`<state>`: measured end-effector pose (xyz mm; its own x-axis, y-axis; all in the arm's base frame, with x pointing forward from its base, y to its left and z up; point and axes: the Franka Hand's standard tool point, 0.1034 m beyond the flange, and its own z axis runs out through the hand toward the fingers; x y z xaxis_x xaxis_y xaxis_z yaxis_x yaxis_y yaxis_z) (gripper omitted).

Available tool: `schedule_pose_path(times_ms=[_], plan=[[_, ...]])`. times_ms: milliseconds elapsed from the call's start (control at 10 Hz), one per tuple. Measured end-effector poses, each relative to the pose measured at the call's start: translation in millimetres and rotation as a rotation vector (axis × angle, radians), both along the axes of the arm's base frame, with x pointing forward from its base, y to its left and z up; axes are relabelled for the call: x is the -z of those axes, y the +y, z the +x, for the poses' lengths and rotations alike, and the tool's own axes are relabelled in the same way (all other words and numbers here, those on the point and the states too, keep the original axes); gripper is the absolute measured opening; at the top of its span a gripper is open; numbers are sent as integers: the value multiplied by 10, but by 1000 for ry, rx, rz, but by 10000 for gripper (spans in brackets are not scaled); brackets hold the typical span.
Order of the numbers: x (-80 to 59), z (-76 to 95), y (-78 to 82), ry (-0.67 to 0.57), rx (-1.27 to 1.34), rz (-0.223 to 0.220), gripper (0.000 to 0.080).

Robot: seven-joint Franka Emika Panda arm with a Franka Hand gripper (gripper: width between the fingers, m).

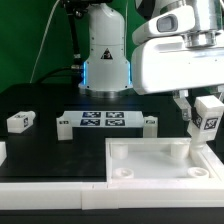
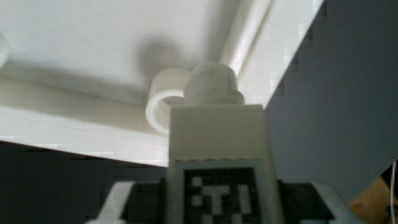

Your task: Assemble one leg

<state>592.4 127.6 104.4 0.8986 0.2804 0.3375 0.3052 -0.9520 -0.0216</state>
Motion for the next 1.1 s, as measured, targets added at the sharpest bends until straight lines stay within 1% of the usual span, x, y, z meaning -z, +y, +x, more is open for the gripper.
schedule_pose_path(times_ms=[100,200,300,500,600,800,1100], plan=[[0,1,-3,-1,0,0,290],[11,24,-52,-40,-16,-5,290],[37,61,-115,-40,-25,-11,290],[30,216,-170,-74,-25,-10,290],[58,248,-188,-99,-25,-10,290],[104,256,-163,-87,-29,-9,290],[197,204,-57,-100,-38,-3,290]])
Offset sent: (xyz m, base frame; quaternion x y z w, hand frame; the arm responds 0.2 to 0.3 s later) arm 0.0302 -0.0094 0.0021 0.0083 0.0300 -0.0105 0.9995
